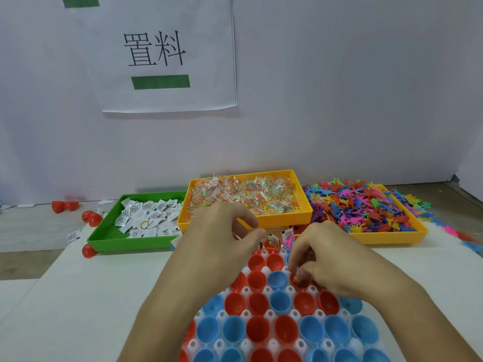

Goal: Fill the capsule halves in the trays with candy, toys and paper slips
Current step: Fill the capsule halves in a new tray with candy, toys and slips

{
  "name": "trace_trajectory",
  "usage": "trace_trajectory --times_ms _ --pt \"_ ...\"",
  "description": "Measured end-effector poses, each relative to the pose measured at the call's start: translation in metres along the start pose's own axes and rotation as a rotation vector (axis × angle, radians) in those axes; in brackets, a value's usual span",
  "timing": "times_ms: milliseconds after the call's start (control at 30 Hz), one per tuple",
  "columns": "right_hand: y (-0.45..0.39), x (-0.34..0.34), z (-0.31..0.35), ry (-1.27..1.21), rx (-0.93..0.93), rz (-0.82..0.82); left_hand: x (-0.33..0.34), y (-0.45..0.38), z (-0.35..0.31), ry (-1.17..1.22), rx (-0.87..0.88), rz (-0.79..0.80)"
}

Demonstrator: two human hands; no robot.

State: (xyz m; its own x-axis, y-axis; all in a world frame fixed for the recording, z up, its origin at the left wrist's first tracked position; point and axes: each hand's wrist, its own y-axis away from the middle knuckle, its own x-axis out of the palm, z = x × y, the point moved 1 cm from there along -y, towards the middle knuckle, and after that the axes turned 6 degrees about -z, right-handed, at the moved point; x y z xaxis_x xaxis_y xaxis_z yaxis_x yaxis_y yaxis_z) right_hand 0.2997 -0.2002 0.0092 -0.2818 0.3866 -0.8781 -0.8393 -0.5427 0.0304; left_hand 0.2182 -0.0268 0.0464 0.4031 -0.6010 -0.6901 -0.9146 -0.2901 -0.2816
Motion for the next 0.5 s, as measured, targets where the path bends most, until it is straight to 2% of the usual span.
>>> trace_trajectory --times_ms 500 --pt "-0.001 0.006 0.006 0.063 -0.014 0.001 -0.018 0.009 0.014 -0.114 -0.039 0.015"
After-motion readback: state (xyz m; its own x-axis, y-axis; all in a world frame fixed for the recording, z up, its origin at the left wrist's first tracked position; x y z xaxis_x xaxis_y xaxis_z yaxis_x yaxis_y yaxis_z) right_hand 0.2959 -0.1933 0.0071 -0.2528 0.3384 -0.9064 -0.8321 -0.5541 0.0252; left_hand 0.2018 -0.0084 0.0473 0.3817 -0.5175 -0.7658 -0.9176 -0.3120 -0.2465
